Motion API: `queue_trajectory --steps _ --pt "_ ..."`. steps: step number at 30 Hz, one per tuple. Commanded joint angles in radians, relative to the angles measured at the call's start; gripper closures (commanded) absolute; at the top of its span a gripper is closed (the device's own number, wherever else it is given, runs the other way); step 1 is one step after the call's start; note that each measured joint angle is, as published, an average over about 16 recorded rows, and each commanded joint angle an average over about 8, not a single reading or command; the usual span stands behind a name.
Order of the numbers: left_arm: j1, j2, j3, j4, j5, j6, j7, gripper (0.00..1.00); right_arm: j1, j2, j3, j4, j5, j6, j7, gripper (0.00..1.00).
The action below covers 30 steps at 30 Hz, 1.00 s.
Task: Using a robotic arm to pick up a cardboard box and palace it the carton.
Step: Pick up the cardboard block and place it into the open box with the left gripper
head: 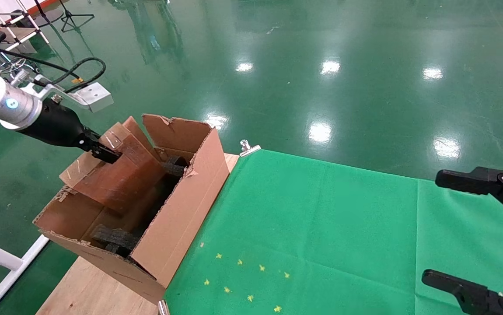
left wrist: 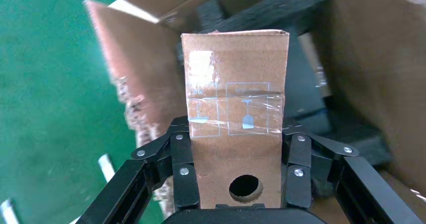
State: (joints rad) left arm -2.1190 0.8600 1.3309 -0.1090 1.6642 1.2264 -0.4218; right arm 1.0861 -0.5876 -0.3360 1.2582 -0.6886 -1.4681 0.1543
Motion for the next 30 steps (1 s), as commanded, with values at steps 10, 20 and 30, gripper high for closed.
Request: queue_trajectory --steps 10,20,30 --pt "0.082 0.044 0.006 0.087 0.013 -0.175 -0.025 1.00 0.000 0.000 0.000 0.000 0.000 0.000 0.000 0.00" --pt "0.104 0.062 0.007 0.125 0.015 -0.123 -0.080 1.00 0.000 0.000 0.000 0.000 0.000 0.000 0.000 0.00" --pt "0.141 0.068 0.024 0.156 0.039 -0.163 -0.178 1.00 0.000 0.000 0.000 0.000 0.000 0.000 0.000 0.00"
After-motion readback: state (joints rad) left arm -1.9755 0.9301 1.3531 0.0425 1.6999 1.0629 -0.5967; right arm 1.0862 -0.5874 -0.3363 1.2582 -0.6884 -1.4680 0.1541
